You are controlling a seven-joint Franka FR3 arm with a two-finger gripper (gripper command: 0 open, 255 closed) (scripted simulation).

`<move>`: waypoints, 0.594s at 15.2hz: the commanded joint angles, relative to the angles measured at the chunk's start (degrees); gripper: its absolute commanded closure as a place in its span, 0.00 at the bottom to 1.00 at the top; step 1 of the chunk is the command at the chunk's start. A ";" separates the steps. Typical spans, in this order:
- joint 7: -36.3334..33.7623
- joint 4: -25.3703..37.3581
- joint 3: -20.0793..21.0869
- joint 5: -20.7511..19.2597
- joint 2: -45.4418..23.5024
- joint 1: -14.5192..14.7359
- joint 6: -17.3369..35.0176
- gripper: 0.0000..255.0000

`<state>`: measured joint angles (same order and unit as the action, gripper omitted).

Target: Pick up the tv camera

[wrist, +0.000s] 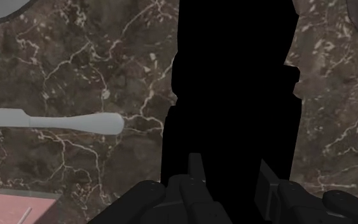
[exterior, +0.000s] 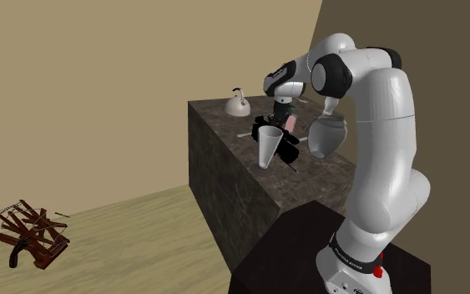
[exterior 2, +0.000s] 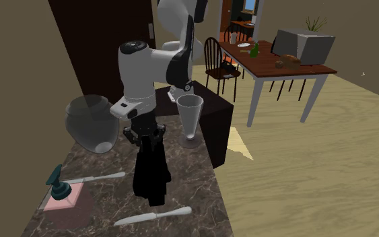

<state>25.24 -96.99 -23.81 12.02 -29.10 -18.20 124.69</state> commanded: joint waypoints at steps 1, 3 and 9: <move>-0.10 0.24 -0.12 -0.20 0.37 0.07 -0.60 1.00; -0.31 0.77 -0.33 -0.56 1.09 0.19 -1.80 1.00; -0.87 2.68 -0.89 -1.56 3.04 0.47 -5.52 1.00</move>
<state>24.50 -94.79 -24.58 10.63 -26.50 -17.78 119.83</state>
